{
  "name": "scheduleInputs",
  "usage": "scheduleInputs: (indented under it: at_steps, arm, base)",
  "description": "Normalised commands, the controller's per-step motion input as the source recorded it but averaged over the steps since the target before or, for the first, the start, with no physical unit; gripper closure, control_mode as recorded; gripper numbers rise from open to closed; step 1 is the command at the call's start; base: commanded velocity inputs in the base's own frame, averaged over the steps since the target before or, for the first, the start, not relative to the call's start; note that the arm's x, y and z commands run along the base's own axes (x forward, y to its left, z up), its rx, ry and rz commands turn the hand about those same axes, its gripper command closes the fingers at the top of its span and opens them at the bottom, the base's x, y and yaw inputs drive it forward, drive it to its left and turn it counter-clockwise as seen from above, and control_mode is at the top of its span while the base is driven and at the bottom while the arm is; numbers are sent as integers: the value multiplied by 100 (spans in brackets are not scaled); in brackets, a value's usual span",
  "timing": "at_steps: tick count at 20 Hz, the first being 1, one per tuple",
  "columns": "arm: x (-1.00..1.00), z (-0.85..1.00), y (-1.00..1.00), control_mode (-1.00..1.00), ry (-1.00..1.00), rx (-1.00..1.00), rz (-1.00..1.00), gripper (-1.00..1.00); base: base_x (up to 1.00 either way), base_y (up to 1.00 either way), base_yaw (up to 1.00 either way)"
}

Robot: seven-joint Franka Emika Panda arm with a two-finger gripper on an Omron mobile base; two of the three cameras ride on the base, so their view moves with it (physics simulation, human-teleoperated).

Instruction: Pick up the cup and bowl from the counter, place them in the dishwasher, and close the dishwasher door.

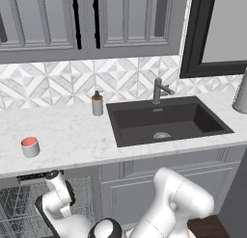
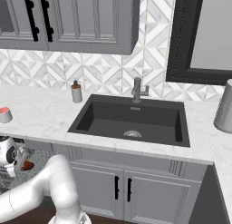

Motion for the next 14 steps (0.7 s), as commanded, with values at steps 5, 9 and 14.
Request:
scheduleInputs:
  at_steps: [5, 9, 14]
  arm:
    - [0, -8, 0, -100, -11, 0, 0, -100]
    - [-3, 7, 0, -100, -44, 0, 0, -100]
    - [-17, 22, 0, -100, -50, 0, 0, -100]
  base:
    - [0, 0, 0]
    - [0, 0, 0]
    - [0, 0, 0]
